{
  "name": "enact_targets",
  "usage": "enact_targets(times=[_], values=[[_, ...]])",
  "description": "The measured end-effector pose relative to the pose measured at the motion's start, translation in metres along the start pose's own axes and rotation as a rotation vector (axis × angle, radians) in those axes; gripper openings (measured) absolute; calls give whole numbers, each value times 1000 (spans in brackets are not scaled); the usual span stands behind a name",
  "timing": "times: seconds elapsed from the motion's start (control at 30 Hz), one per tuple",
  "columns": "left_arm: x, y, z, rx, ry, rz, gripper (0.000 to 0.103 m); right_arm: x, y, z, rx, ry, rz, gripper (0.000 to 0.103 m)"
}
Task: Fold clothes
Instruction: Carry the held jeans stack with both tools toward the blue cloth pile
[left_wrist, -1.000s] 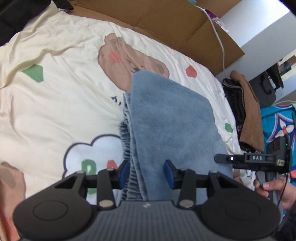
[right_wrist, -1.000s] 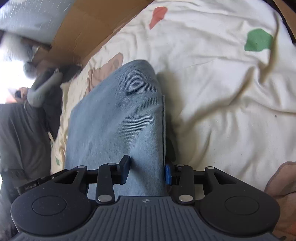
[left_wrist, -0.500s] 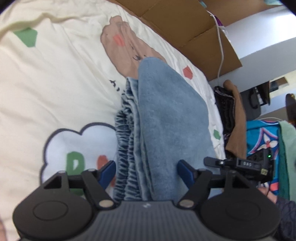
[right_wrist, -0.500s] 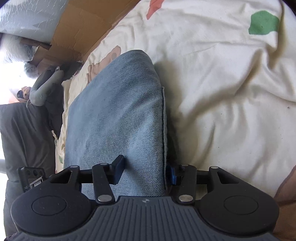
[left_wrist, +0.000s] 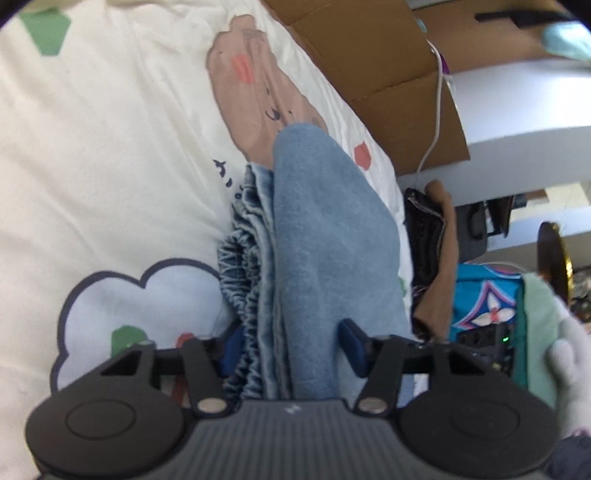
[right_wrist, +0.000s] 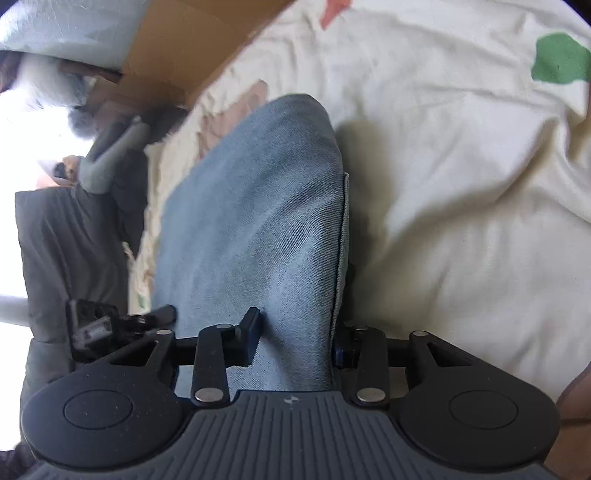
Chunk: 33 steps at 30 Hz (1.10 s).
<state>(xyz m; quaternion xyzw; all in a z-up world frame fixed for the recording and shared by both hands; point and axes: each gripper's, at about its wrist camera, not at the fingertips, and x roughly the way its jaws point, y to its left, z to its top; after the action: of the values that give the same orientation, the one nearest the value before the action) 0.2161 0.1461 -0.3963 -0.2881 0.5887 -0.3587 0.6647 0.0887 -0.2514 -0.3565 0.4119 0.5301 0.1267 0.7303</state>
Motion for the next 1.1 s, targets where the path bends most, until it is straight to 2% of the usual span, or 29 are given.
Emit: enact_targets(times=[0.07,0.17,0.3,0.4,0.43,0.47,0.53,0.57,0.6,0.67,0.7,0.73,0.8,0.9,0.97,1.1], values=[[7,0,9,6,31,17,67,5,-5,2,13,0,12,51],[20,2,24,-9,71,27,74,9,-8,6,43,0,32,52],[32,-4,40,15,96,50,76,10,-4,6,20,0,27,50],[34,-4,41,26,101,68,71,6,1,4,12,1,35,35],[33,-5,41,28,103,74,67,4,1,5,20,3,59,33],[32,-5,41,15,104,74,62,2,1,7,23,6,85,32],[32,-6,43,-16,108,73,60,3,1,12,12,18,77,33],[32,-6,44,-15,114,75,59,5,0,13,8,23,62,38],[32,-6,45,-11,121,77,59,8,-2,14,9,25,48,47],[35,-6,46,-1,137,89,63,14,-5,14,26,10,54,52],[38,-7,45,0,147,97,69,16,-5,13,33,4,60,53],[41,-8,45,0,157,104,74,18,-5,12,36,-2,62,52],[47,-12,42,16,157,120,77,18,-3,10,25,-8,50,41],[47,-14,39,22,137,138,65,12,5,9,-4,-1,36,29],[43,-14,38,11,127,141,59,8,13,8,-25,0,13,27],[37,-27,35,43,117,171,56,4,28,7,-32,0,-40,26]])
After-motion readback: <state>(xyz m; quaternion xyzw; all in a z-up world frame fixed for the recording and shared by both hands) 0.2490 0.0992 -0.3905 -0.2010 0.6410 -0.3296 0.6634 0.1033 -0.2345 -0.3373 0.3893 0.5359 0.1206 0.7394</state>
